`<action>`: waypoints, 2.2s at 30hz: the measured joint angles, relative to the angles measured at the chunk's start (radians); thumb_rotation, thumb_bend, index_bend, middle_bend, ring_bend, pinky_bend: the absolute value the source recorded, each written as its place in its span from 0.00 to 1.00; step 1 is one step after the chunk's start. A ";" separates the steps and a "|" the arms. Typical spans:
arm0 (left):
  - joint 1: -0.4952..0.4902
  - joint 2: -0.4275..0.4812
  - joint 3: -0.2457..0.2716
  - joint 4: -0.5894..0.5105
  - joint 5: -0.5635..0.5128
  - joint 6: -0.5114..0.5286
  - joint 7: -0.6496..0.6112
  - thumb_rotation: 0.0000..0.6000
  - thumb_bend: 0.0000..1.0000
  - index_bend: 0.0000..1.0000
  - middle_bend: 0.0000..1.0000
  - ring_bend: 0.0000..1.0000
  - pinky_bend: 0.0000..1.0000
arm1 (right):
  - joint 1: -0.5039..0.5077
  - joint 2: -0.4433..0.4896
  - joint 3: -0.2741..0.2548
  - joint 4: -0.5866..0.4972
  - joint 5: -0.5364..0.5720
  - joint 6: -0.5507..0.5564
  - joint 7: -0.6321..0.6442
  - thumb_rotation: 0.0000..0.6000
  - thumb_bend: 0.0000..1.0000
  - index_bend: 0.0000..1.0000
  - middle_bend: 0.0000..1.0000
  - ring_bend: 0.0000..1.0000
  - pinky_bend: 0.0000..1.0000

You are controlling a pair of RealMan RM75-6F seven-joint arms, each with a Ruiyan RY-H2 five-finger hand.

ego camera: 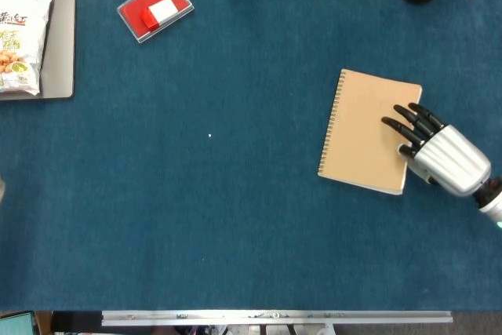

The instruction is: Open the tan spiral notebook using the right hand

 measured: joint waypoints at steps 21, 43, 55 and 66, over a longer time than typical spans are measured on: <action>0.000 -0.002 0.000 0.003 -0.001 -0.001 0.005 1.00 0.30 0.66 0.61 0.57 0.72 | -0.012 0.037 0.010 -0.021 0.007 0.086 0.015 1.00 0.40 0.64 0.20 0.04 0.14; -0.003 -0.015 0.002 0.004 -0.008 -0.010 0.029 1.00 0.30 0.66 0.61 0.57 0.72 | -0.048 0.374 -0.045 -0.437 -0.091 0.255 -0.222 1.00 0.40 0.65 0.21 0.05 0.14; -0.001 -0.012 0.002 0.003 -0.008 -0.007 0.024 1.00 0.30 0.66 0.61 0.57 0.72 | 0.015 0.454 -0.011 -0.682 -0.147 0.179 -0.337 1.00 0.39 0.66 0.21 0.05 0.14; 0.001 -0.007 0.002 -0.001 -0.005 -0.004 0.017 1.00 0.30 0.66 0.61 0.57 0.72 | 0.049 0.327 0.033 -0.584 -0.149 0.141 -0.264 1.00 0.40 0.66 0.21 0.05 0.14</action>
